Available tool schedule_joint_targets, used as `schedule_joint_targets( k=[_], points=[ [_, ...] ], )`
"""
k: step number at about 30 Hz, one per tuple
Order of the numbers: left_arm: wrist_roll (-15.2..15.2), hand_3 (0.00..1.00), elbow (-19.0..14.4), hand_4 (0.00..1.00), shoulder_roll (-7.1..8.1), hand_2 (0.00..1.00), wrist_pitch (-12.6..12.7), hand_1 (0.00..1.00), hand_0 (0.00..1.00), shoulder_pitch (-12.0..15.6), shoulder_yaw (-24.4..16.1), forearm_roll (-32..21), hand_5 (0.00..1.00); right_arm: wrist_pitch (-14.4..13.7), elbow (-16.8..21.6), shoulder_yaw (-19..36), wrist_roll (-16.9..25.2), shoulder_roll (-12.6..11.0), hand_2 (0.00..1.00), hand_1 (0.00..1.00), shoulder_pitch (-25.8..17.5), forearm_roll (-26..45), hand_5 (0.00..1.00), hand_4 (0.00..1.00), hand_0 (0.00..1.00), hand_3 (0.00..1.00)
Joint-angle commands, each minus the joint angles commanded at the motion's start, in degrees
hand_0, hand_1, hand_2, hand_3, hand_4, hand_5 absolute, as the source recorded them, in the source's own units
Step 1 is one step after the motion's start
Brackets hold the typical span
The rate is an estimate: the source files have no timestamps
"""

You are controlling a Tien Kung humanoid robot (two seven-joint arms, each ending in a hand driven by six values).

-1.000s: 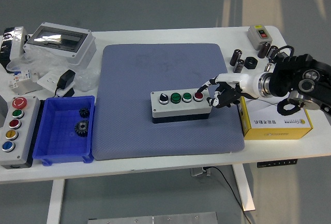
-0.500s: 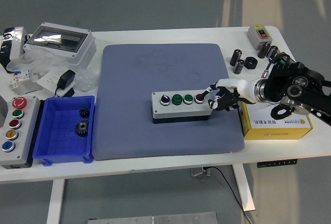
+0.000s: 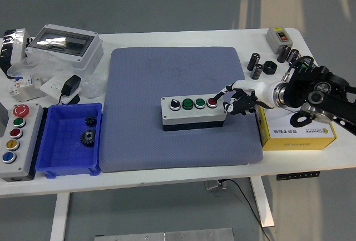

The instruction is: Pick up the button,place it on the desk,press the button,press the button

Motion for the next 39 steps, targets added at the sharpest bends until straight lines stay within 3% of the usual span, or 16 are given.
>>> schedule_joint_targets(
  k=[7, 8, 20, 25, 30, 34, 36, 39],
  points=[
    [-0.08, 0.675, 0.03, 0.647, 0.03, 0.559, -0.13, 0.631, 0.688, -0.12, 0.14, -0.22, 0.170, -0.40, -0.24, -0.40, 0.31, 0.30, 0.177, 0.087, 0.16, 0.08, 0.020, 0.283, 0.002, 0.798],
    [-0.11, 0.674, 0.05, 0.646, 0.04, 0.556, -0.16, 0.631, 0.688, -0.14, 0.18, -0.28, 0.168, -0.43, -0.27, -0.56, 0.33, 0.38, 0.176, 0.086, 0.18, 0.09, 0.009, 0.321, 0.003, 0.794],
    [-0.57, 0.668, 0.26, 0.641, -0.03, 0.551, -0.25, 0.631, 0.688, -0.30, 0.86, -1.39, 0.160, -3.07, -0.29, -3.67, 0.93, 1.41, 0.176, 0.084, 0.44, -3.75, 0.007, 0.329, 0.002, 0.789],
    [-0.91, 0.668, 0.41, 0.641, -0.05, 0.551, -0.17, 0.631, 0.688, -0.28, 1.20, -1.87, 0.160, -2.61, 0.36, -2.60, 1.32, 0.95, 0.176, 0.084, 0.18, -3.38, 0.007, 0.329, 0.002, 0.789],
    [-0.65, 0.661, 0.40, 0.639, -0.15, 0.548, -0.40, 0.631, 0.688, -0.11, 1.30, -1.96, 0.156, 1.89, 2.93, 4.10, 1.09, -1.79, 0.176, 0.083, -2.63, 0.48, 0.004, 0.334, 0.002, 0.786],
    [-0.21, 0.658, 0.33, 0.639, -0.26, 0.546, -0.69, 0.631, 0.688, 0.09, 1.06, -1.71, 0.156, 6.56, 5.33, 11.65, 0.01, -3.43, 0.175, 0.082, -7.13, -0.67, 0.002, 0.349, 0.003, 0.785],
    [-0.12, 0.658, 0.36, 0.639, -0.29, 0.546, -0.91, 0.631, 0.688, 0.13, 0.88, -1.40, 0.156, 9.18, 6.68, 16.98, 0.52, -2.80, 0.175, 0.082, -10.37, -3.21, 0.002, 0.349, 0.003, 0.785],
    [-0.28, 0.658, 0.44, 0.639, -0.32, 0.545, -1.11, 0.631, 0.688, 0.04, 0.60, -0.86, 0.155, 9.53, 8.49, 22.82, 2.63, -0.12, 0.176, 0.082, -14.48, -7.28, 0.002, 0.367, 0.006, 0.782]
  ],
)
